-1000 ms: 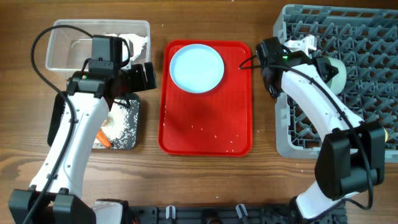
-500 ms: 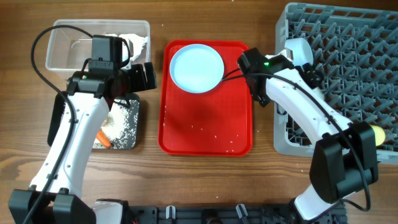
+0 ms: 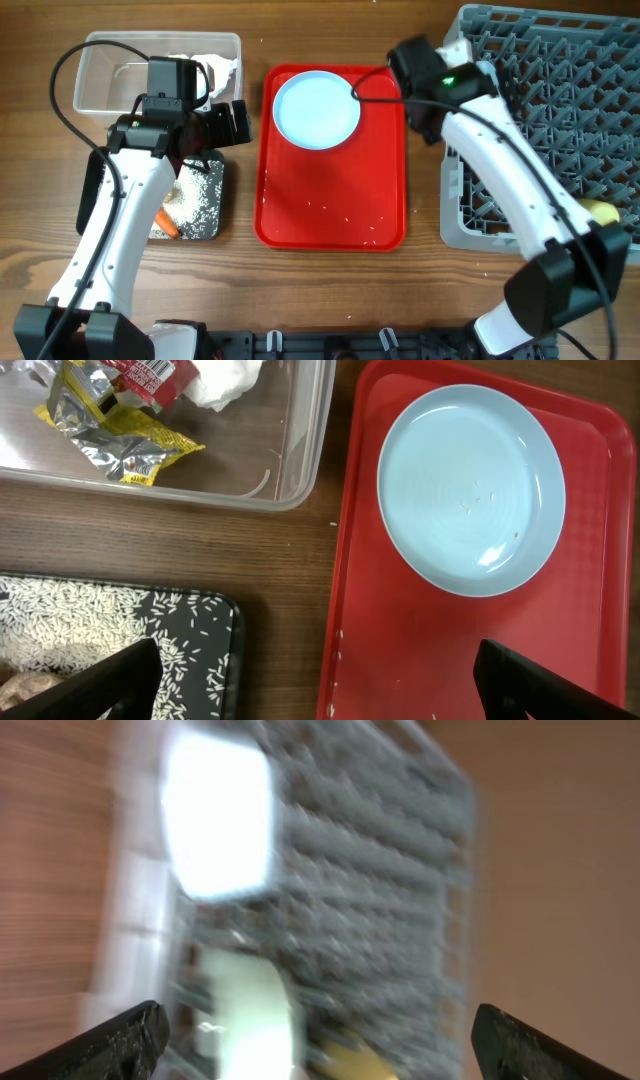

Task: Sort waste into correct bins and load items into the dishwasher rack
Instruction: 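Grasp the light-blue plate rim with the right gripper, then stand the light-blue plate upright in the rack with the right gripper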

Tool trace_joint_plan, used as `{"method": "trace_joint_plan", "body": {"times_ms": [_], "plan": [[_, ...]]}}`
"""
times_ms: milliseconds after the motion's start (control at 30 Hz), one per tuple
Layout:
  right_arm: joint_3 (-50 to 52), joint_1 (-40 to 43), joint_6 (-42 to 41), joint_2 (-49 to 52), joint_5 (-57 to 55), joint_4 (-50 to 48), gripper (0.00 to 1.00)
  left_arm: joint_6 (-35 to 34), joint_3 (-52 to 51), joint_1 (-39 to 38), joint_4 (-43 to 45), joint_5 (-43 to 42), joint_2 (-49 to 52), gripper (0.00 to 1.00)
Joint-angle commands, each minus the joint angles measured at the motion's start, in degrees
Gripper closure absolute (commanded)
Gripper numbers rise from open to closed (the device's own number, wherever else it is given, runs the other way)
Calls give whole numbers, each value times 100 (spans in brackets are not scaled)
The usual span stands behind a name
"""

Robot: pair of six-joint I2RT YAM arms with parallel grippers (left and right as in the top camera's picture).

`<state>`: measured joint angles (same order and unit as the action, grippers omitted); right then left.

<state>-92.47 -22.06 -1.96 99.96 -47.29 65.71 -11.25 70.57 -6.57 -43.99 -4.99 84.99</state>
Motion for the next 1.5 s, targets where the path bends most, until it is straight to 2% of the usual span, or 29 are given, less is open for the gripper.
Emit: {"method": "trace_joint_plan", "body": {"times_ms": [0,67,100,133,167,233,267,300,400,467,500,567,667,933,1067,1133,1300,1467], "plan": [[-503,-103,1097,-195,4669,-568,0,-11,26,31,-2,-48,31,0],[-428,-96,1058,-153,6981,-1517,0,-11,26,31,-2,-48,31,0],[-380,-96,581,-72,7252,-2031,0,-11,26,31,-2,-48,31,0],[-352,-96,116,208,7086,-2417,0,-11,26,31,-2,-48,31,0],[-352,-96,-107,409,6649,-2409,3,-11,26,31,-2,-48,31,0],[-352,-96,-1091,903,5753,-2225,18,-11,26,31,-2,-48,31,0],[-352,-103,-1200,1226,5759,-2188,24,-11,26,33,-2,-48,31,0],[-352,-101,-1200,1672,5733,-2199,30,-11,26,31,-2,-48,31,0],[-352,-72,-1172,2321,5711,-2212,34,-11,26,31,-2,-48,31,0],[-352,-15,-1147,2332,5731,-2258,40,-11,26,31,-2,-48,31,0],[-352,20,-1145,2323,5558,-2273,47,-11,26,31,-2,-48,31,0],[-350,39,-1038,2369,5145,-2225,53,-11,26,31,-2,-48,31,0],[-350,39,-791,2503,5106,-2275,58,-11,26,31,-2,-48,31,0],[-350,37,-293,3077,5261,-2566,60,-11,26,31,-2,-48,31,0],[-350,39,-254,3134,5233,-2557,88,-11,26,31,-2,-48,31,0],[-352,39,-269,3130,5235,-2518,95,-11,26,31,-2,-48,31,0],[-354,138,-269,2833,5112,-2302,96,-11,26,31,-2,-48,31,0],[-354,476,-295,1860,4981,-2216,96,-11,26,31,-2,-48,31,0]]}}
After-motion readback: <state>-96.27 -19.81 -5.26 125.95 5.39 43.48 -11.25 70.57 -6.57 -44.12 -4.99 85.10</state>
